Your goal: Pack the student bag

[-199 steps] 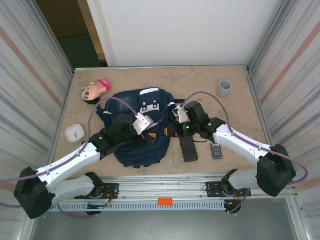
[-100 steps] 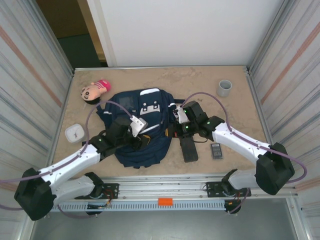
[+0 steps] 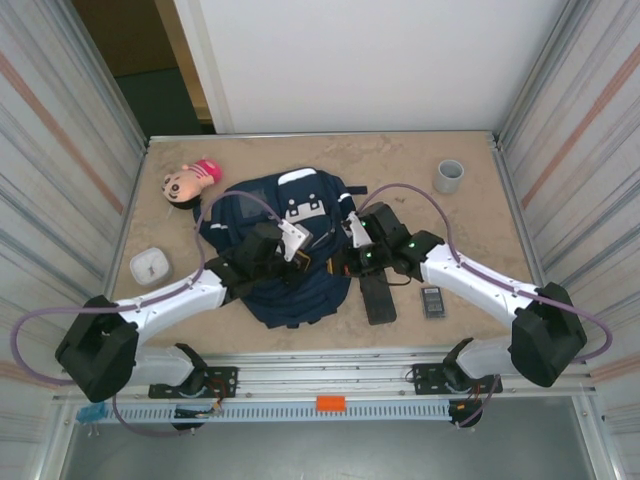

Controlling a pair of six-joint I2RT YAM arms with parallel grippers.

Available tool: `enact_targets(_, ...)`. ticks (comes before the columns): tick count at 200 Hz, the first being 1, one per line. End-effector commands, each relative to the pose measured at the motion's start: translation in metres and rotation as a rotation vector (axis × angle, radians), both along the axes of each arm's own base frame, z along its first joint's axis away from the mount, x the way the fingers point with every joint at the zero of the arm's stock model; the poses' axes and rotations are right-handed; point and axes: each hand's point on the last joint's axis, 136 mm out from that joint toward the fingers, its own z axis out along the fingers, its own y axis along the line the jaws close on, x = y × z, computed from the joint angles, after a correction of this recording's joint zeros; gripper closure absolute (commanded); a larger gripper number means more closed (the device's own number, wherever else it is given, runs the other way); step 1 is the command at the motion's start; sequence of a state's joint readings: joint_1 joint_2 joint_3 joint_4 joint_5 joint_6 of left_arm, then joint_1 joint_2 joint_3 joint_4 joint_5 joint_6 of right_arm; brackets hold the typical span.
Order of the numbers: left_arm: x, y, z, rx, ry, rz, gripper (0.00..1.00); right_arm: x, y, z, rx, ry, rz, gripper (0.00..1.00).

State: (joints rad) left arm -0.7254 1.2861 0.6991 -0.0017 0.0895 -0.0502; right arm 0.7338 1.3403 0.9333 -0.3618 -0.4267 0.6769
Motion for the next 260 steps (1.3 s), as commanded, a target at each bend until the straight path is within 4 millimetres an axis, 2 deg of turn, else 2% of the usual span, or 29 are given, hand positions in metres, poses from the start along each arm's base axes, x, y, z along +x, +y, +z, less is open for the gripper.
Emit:
enact_targets(1, 0.029, -0.003, 0.031, -0.053, -0.106, 0.095, 0.94, -0.021, 0.019, 0.009, 0.062, 0.034, 0.023, 1.00)
enact_targets(29, 0.033, -0.005, 0.034, -0.055, -0.127, 0.091, 0.93, -0.031, 0.045, 0.006, 0.097, 0.047, 0.036, 1.00)
enact_targets(67, 0.027, -0.008, 0.041, -0.099, -0.100, 0.082, 0.91, -0.015, 0.053, 0.001, 0.119, 0.060, -0.031, 1.00)
enact_targets(82, 0.021, -0.004, 0.046, -0.119, -0.084, 0.093, 0.84, -0.010, 0.055, 0.006, 0.143, 0.064, -0.048, 1.00)
enact_targets(91, 0.017, 0.001, 0.049, -0.131, -0.078, 0.108, 0.77, -0.009, 0.056, 0.008, 0.146, 0.067, -0.050, 1.00)
enact_targets(115, 0.005, 0.013, 0.057, -0.152, -0.058, 0.133, 0.65, -0.009, 0.055, 0.007, 0.136, 0.085, -0.060, 1.00)
enact_targets(142, -0.010, 0.029, 0.057, -0.189, 0.046, 0.203, 0.60, -0.006, 0.047, 0.000, 0.107, 0.090, -0.100, 1.00)
enact_targets(170, -0.033, 0.028, 0.047, -0.258, 0.205, 0.215, 0.58, -0.003, 0.043, 0.003, 0.131, 0.095, -0.138, 1.00)
enact_targets(197, -0.047, 0.029, 0.032, -0.284, 0.283, 0.222, 0.57, -0.006, 0.041, 0.009, 0.144, 0.104, -0.131, 0.78)
enact_targets(211, -0.052, 0.028, 0.028, -0.290, 0.305, 0.214, 0.57, -0.009, 0.035, 0.011, 0.130, 0.105, -0.132, 0.69)
enact_targets(260, -0.080, 0.020, 0.026, -0.193, 0.341, 0.192, 0.56, -0.014, -0.012, 0.011, 0.025, 0.073, -0.193, 0.63)
